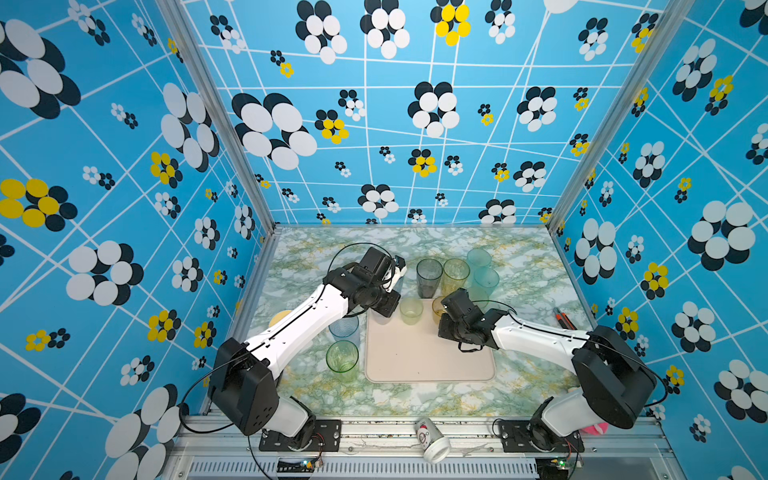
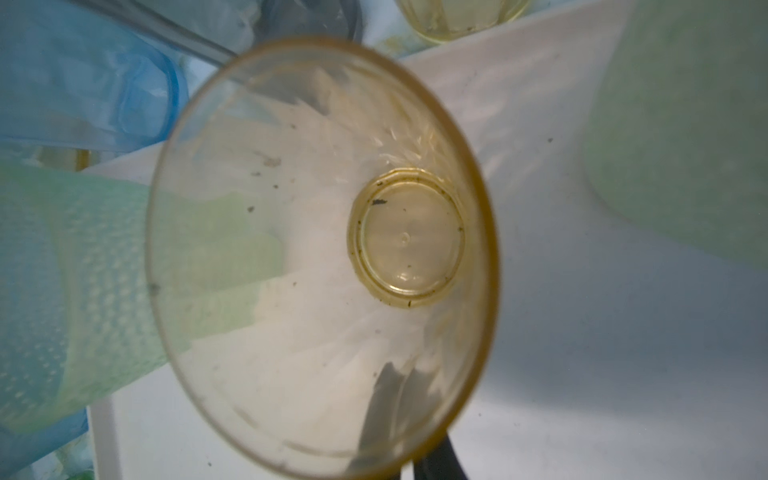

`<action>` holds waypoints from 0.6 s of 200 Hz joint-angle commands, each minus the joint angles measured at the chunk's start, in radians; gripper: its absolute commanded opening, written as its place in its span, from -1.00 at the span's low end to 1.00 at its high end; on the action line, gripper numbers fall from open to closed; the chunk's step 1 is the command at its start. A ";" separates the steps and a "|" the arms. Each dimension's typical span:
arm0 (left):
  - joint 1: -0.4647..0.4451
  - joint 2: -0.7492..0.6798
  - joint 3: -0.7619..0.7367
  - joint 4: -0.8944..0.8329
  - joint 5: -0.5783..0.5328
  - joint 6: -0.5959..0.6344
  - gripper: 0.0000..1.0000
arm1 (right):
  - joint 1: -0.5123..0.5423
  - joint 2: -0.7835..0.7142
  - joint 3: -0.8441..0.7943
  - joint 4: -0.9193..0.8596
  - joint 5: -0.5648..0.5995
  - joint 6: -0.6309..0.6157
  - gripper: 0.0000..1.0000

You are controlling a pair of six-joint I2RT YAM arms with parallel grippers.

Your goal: Place the glasses into the tray

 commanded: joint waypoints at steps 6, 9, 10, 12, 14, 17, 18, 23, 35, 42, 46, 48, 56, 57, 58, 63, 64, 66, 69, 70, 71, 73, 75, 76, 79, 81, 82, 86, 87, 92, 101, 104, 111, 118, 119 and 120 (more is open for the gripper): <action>0.010 -0.005 -0.018 0.002 0.016 0.008 -0.48 | 0.000 0.029 0.041 0.014 0.037 -0.003 -0.80; 0.011 -0.005 -0.019 0.001 0.017 0.008 -0.48 | 0.000 0.032 0.044 0.014 0.037 -0.004 -0.80; 0.011 -0.005 -0.019 0.001 0.017 0.008 -0.48 | 0.000 0.032 0.045 0.014 0.037 -0.004 -0.80; 0.012 -0.006 -0.019 0.002 0.018 0.008 -0.48 | 0.000 0.034 0.047 0.013 0.037 -0.006 -0.80; 0.012 -0.006 -0.019 0.002 0.018 0.008 -0.48 | 0.000 0.037 0.048 0.012 0.037 -0.006 -0.80; 0.013 -0.007 -0.018 0.002 0.018 0.008 -0.48 | -0.001 0.040 0.051 0.012 0.038 -0.008 -0.80; 0.013 -0.007 -0.018 0.002 0.019 0.008 -0.48 | -0.001 0.041 0.052 0.012 0.037 -0.009 -0.80; 0.014 -0.007 -0.020 0.002 0.020 0.010 -0.48 | -0.001 0.043 0.055 0.011 0.037 -0.010 -0.80; 0.015 -0.008 -0.021 0.000 0.022 0.011 -0.48 | -0.003 0.054 0.063 0.009 0.040 -0.014 -0.80; 0.015 -0.008 -0.021 -0.001 0.025 0.011 -0.48 | -0.004 0.058 0.067 0.009 0.043 -0.016 -0.80; 0.015 -0.008 -0.023 -0.002 0.026 0.011 -0.48 | -0.007 0.060 0.068 0.008 0.042 -0.017 -0.80; 0.015 -0.008 -0.023 -0.003 0.027 0.011 -0.48 | -0.007 0.062 0.070 0.008 0.042 -0.017 -0.80; 0.015 -0.008 -0.024 -0.003 0.030 0.011 -0.48 | -0.009 0.065 0.072 0.008 0.042 -0.018 -0.80; 0.015 -0.008 -0.024 -0.002 0.029 0.011 -0.48 | -0.009 0.066 0.073 0.008 0.042 -0.018 -0.80; 0.015 -0.008 -0.026 -0.002 0.030 0.011 -0.48 | -0.009 0.067 0.073 0.008 0.042 -0.019 -0.80; 0.015 -0.008 -0.026 -0.001 0.032 0.011 -0.48 | -0.011 0.069 0.074 0.007 0.042 -0.020 -0.80; 0.015 -0.008 -0.027 -0.002 0.032 0.011 -0.48 | -0.011 0.069 0.075 0.007 0.043 -0.020 -0.80; 0.015 -0.008 -0.027 -0.002 0.032 0.011 -0.48 | -0.013 0.070 0.075 0.007 0.044 -0.021 -0.80; 0.015 -0.008 -0.029 -0.002 0.033 0.011 -0.48 | -0.014 0.071 0.076 0.008 0.044 -0.021 -0.80; 0.015 -0.007 -0.030 -0.001 0.033 0.011 -0.48 | -0.014 0.072 0.076 0.008 0.044 -0.021 -0.80; 0.015 -0.007 -0.030 -0.002 0.033 0.011 -0.48 | -0.014 0.072 0.076 0.008 0.044 -0.021 -0.80; 0.015 -0.007 -0.029 -0.002 0.034 0.011 -0.48 | -0.015 0.074 0.076 0.008 0.043 -0.021 -0.80; 0.015 -0.008 -0.029 -0.002 0.035 0.011 -0.48 | -0.016 0.075 0.076 0.009 0.044 -0.022 -0.80; 0.015 -0.007 -0.030 -0.002 0.035 0.011 -0.49 | -0.015 0.075 0.076 0.009 0.044 -0.023 -0.80; 0.015 -0.008 -0.031 -0.001 0.036 0.011 -0.49 | -0.017 0.075 0.076 0.010 0.045 -0.023 -0.80; 0.015 -0.008 -0.032 -0.002 0.036 0.011 -0.48 | -0.018 0.075 0.077 0.009 0.045 -0.024 -0.80; 0.015 -0.008 -0.031 -0.001 0.036 0.011 -0.48 | -0.018 0.075 0.078 0.010 0.045 -0.024 -0.80; 0.015 -0.008 -0.033 -0.001 0.038 0.011 -0.48 | -0.021 0.076 0.080 0.009 0.045 -0.024 -0.80; 0.015 -0.008 -0.032 -0.001 0.038 0.011 -0.48 | -0.021 0.077 0.080 0.009 0.045 -0.025 -0.80; 0.015 -0.008 -0.035 -0.002 0.040 0.011 -0.48 | -0.022 0.078 0.080 0.010 0.046 -0.026 -0.80; 0.015 -0.008 -0.035 -0.001 0.041 0.011 -0.48 | -0.026 0.080 0.082 0.010 0.047 -0.029 -0.80; 0.015 -0.008 -0.036 -0.001 0.042 0.011 -0.48 | -0.027 0.080 0.084 0.010 0.047 -0.030 -0.80; 0.015 -0.008 -0.037 -0.002 0.045 0.011 -0.49 | -0.030 0.082 0.085 0.010 0.050 -0.032 -0.80; 0.015 -0.008 -0.038 -0.001 0.049 0.011 -0.48 | -0.034 0.081 0.088 0.010 0.051 -0.035 -0.80; 0.015 -0.008 -0.038 0.000 0.049 0.011 -0.48 | -0.034 0.080 0.089 0.010 0.051 -0.034 -0.80; 0.015 -0.008 -0.038 0.000 0.049 0.011 -0.48 | -0.034 0.080 0.090 0.010 0.051 -0.034 -0.80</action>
